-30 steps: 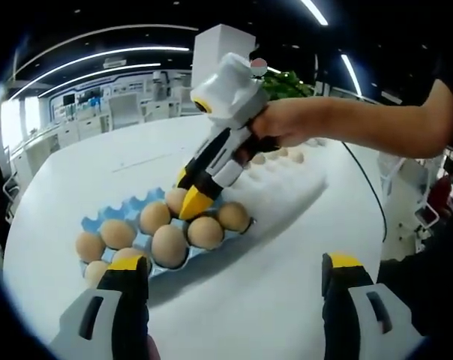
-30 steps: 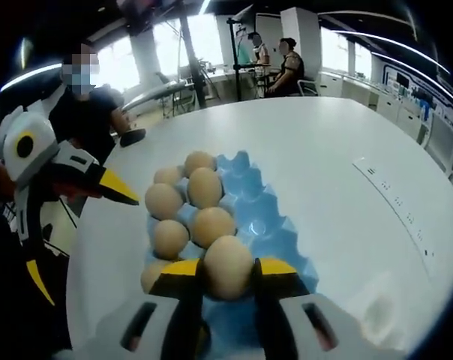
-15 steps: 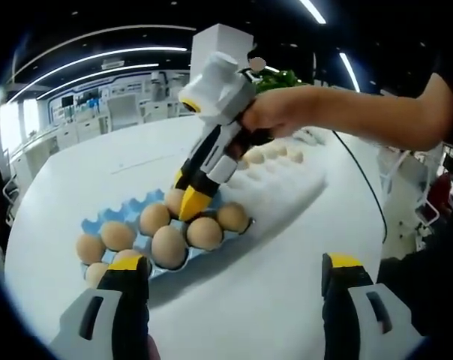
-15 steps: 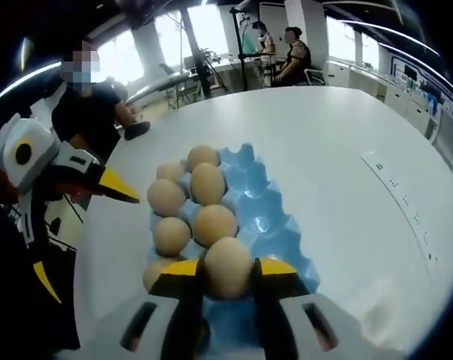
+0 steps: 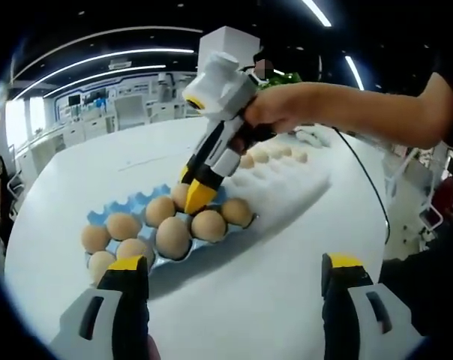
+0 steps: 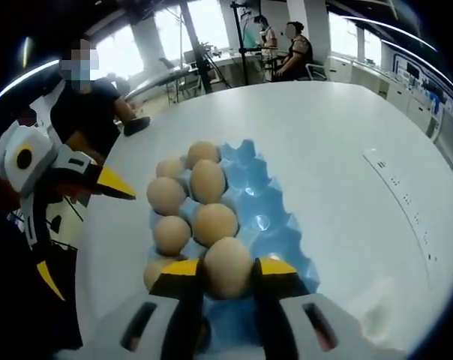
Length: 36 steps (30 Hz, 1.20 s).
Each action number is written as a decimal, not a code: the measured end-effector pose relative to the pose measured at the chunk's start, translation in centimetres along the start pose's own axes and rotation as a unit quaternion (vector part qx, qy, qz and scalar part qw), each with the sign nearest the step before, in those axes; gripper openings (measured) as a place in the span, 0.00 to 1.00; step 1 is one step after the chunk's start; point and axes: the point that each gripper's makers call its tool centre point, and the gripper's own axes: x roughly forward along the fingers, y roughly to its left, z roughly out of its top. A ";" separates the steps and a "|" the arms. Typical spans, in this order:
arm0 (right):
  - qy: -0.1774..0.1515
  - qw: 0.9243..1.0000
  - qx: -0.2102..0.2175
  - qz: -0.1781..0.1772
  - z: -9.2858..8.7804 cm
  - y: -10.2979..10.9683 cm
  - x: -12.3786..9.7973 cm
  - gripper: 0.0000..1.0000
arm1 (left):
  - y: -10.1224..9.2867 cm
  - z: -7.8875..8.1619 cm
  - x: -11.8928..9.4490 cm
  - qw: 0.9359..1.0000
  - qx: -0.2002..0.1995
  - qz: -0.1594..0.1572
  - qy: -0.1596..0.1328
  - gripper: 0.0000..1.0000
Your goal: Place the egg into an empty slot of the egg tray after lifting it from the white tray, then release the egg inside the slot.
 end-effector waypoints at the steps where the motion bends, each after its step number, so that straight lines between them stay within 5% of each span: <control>1: 0.001 1.000 0.003 -0.001 -0.1 0.0 0.0 0.28 | 0.0 0.0 0.0 1.000 0.000 0.000 0.000 0.97; 31: 0.014 1.000 -0.013 0.010 -0.5 0.9 -1.2 0.28 | -0.1 -0.7 -0.6 1.000 -0.007 0.007 -0.002 0.97; 36: -0.024 1.000 -0.009 -0.010 0.4 -0.2 -2.8 0.28 | -0.1 -0.5 -0.7 1.000 -0.010 0.008 -0.006 0.97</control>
